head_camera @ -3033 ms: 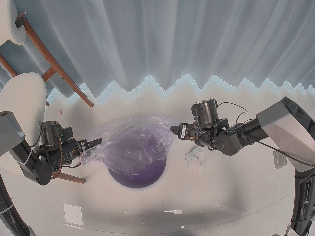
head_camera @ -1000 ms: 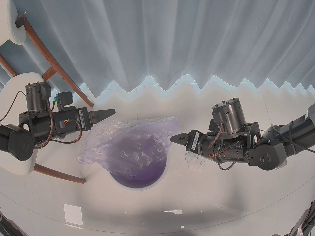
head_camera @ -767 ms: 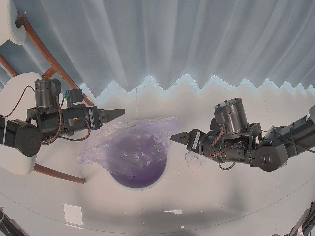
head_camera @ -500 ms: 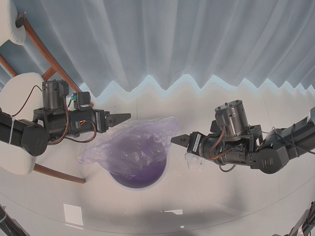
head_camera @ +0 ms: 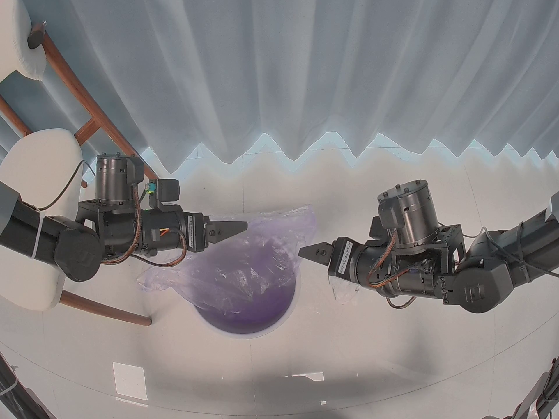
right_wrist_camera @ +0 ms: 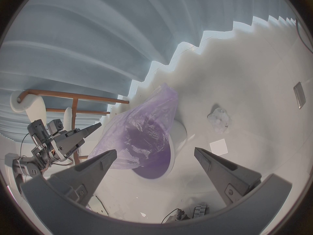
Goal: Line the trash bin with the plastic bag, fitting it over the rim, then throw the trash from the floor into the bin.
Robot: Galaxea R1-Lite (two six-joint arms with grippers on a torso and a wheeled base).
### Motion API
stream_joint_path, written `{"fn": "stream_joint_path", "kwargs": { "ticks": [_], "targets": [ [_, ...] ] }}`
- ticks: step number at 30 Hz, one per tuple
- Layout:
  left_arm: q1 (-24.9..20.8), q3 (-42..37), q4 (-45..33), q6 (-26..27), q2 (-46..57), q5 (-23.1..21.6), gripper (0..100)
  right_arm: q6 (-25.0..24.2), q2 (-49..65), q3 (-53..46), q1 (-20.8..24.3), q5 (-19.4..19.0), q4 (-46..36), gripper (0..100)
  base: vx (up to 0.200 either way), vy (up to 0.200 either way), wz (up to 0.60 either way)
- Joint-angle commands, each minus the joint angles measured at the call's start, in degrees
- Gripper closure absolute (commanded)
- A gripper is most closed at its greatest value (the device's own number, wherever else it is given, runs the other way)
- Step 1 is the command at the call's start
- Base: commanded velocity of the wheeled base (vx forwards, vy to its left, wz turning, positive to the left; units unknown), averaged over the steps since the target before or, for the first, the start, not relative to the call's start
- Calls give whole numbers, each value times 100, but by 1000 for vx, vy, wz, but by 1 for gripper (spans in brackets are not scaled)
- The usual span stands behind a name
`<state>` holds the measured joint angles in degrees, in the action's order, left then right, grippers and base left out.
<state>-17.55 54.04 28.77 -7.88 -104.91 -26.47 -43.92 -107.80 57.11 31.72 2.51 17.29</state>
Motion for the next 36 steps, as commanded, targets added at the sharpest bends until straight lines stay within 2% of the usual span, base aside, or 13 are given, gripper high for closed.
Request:
{"fn": "stream_joint_path", "kwargs": {
  "ticks": [1, 4, 7, 15, 34, 35, 36],
  "targets": [
    [-29, -8, -3, 155, -249, 1, 0, -2, -13, -7, 18, 65, 3, 0, 0, 0, 0],
    [50, -25, -3, 541, -425, -8, 0, -2, -4, -7, 18, 65, 3, 0, 0, 0, 0],
    [147, -16, -3, 708, -539, -87, 0, -2, 14, -16, 18, 65, 3, 0, 0, 0, 0],
    [349, 28, 15, 726, -680, -78, 0, -2, 31, -130, 27, 65, 3, 0, 0, 0, 0],
    [59, -579, 41, 744, -460, 1, 0, 7, 145, -227, 10, 65, 196, 0, 0, 0, 0],
    [59, -605, 41, 744, -451, 1, 100, 7, 154, -227, 10, 65, 196, 0, 0, 0, 0],
    [59, -605, 50, 744, -416, 1, 100, 7, 154, -227, 10, 74, 196, 0, 0, 0, 0]
  ]
}}
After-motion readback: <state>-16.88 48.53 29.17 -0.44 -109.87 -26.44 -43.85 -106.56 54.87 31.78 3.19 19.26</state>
